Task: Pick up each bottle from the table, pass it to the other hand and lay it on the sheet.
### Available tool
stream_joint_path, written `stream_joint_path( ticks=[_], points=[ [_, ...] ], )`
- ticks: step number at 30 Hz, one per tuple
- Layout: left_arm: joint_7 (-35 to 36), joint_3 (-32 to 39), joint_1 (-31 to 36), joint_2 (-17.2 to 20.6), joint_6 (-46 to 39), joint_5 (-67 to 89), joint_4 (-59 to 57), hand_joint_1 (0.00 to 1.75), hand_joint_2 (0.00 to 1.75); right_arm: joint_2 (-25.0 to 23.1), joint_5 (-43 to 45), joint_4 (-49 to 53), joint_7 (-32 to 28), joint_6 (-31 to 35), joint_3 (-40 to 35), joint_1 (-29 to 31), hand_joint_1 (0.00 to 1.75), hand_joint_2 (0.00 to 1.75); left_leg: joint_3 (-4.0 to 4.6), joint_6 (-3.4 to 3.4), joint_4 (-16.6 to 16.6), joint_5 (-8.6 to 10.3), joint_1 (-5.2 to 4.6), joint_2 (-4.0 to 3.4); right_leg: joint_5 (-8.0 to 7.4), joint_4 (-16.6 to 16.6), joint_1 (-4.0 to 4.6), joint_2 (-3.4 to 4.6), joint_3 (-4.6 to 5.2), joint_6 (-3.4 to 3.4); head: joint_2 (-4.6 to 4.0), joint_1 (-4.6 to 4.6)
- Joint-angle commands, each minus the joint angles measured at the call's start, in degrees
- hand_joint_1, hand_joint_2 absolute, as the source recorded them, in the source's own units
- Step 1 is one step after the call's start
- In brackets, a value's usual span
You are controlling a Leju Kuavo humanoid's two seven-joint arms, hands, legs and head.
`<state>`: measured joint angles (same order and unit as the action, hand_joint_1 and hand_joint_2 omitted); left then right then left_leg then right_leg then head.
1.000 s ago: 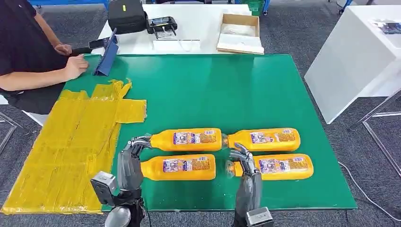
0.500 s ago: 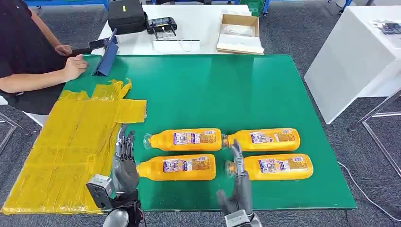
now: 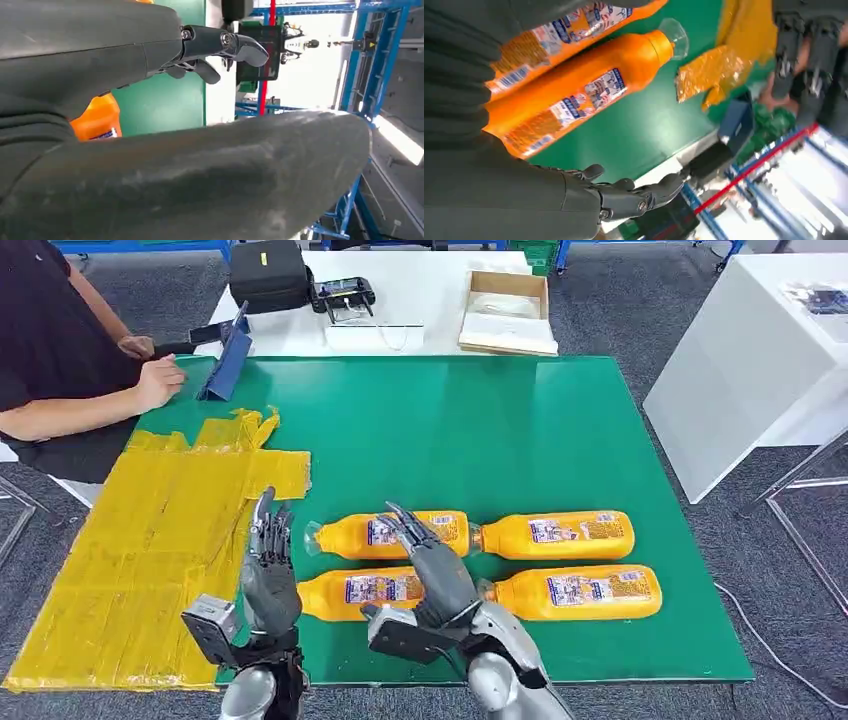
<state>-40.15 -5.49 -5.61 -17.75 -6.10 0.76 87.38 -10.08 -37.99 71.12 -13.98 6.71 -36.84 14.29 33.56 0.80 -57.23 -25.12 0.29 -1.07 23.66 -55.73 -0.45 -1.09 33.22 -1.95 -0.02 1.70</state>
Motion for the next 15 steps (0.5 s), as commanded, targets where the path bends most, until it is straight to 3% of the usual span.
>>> stream_joint_path(
  ticks=[1,10,15],
  points=[
    [0.15,3.23,1.63,-0.56,0.16,-0.14,-2.61,0.0,0.0,2.24,-0.04,-9.67,3.55,-2.96,-9.3,11.04,0.0,1.75,-0.18,-0.04,0.04,-0.04,0.0,-0.05,0.01,0.02,-0.01,0.19,-0.12,0.05,0.0,0.0],
    [0.15,3.23,1.63,-0.56,0.16,-0.14,-2.61,0.0,0.0,2.24,-0.04,-9.67,3.55,-2.96,-9.3,11.04,0.0,1.75,-0.07,-0.02,0.03,0.0,0.01,0.08,0.01,0.04,-0.01,0.01,-0.07,0.03,0.0,-0.02],
    [0.15,3.67,1.54,-0.83,-0.21,-0.07,-2.34,0.0,0.0,4.03,2.7,-11.92,3.54,-8.11,-14.09,14.26,0.0,1.75,-0.12,-0.03,0.04,-0.01,0.01,0.03,0.0,0.05,-0.01,0.09,-0.1,0.04,0.0,0.0]
  ],
)
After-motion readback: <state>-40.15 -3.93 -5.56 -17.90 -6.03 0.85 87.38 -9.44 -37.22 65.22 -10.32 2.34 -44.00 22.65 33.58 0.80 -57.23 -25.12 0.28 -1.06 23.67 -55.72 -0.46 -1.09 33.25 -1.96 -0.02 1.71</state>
